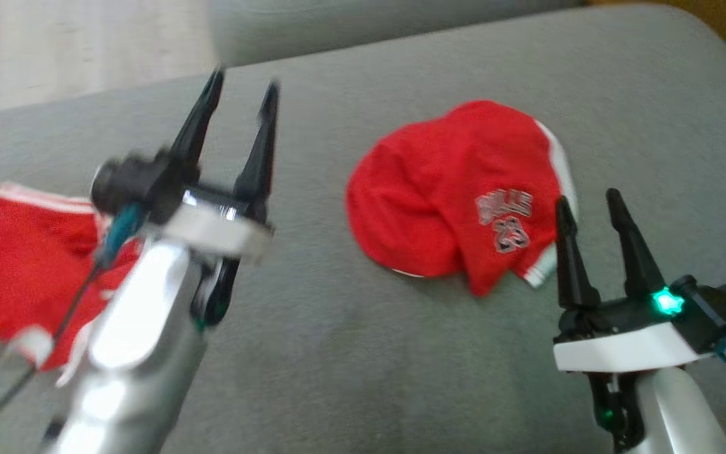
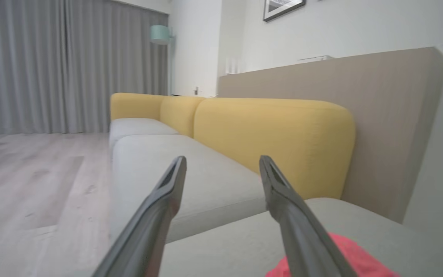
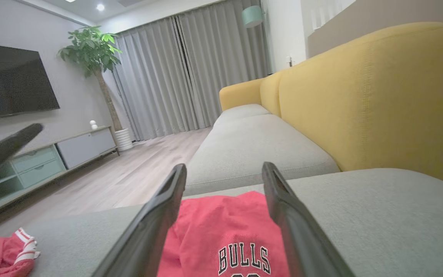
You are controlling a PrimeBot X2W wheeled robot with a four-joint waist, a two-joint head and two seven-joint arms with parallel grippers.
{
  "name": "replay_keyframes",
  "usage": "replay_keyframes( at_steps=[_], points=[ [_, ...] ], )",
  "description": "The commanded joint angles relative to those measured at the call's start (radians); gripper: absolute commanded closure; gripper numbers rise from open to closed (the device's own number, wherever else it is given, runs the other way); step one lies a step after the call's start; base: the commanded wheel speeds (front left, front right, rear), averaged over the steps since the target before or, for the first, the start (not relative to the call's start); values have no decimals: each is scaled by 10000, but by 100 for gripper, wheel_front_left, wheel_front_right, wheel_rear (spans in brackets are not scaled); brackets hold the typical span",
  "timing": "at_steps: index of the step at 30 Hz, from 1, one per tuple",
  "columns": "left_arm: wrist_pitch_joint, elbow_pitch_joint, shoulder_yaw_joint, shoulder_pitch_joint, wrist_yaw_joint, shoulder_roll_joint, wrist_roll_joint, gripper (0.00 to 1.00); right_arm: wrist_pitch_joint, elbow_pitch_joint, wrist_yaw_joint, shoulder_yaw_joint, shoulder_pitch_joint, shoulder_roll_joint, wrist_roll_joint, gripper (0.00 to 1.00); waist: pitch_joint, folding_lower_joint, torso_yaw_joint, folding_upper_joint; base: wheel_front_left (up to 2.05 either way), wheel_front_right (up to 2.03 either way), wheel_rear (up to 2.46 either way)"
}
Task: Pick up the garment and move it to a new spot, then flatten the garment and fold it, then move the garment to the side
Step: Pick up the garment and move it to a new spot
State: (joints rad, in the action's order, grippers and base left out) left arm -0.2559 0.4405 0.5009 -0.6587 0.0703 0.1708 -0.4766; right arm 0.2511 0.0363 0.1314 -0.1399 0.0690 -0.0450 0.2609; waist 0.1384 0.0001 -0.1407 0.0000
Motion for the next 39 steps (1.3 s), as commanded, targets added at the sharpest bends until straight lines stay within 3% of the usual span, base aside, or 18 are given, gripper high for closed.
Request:
replay_keyframes(
  at_steps=[1, 7, 14, 24, 39],
  points=[
    [-56, -730, -656, 574, 4, 388, 291, 0, 107, -239, -7, 7, -47, -52, -225, 0, -453, -1, 929, 0, 0, 0, 0],
    [-57, -1890, -1381, 2967, 53, 469, 923, 0, 107, -21, -7, 332, -454, -52, -531, 0, -913, -1, 1716, 0, 0, 0, 0],
    [-58, -2825, -2070, 5270, -75, -226, 1663, 0, 107, 259, -7, 103, -840, -52, -523, 0, -1238, -1, 1878, 0, 0, 0, 0],
    [-58, -3215, -2768, 5746, 226, -971, 2277, 0, 107, 573, -7, 135, -791, -52, -719, 0, -1172, -1, 1925, 0, 0, 0, 0],
    [-58, -2983, -2722, 5356, 544, -1178, 2377, 0, -145, 5265, -7, 866, 1128, -52, -2003, 0, -337, -1, 2525, 0, 0, 0, 0]
  ],
)
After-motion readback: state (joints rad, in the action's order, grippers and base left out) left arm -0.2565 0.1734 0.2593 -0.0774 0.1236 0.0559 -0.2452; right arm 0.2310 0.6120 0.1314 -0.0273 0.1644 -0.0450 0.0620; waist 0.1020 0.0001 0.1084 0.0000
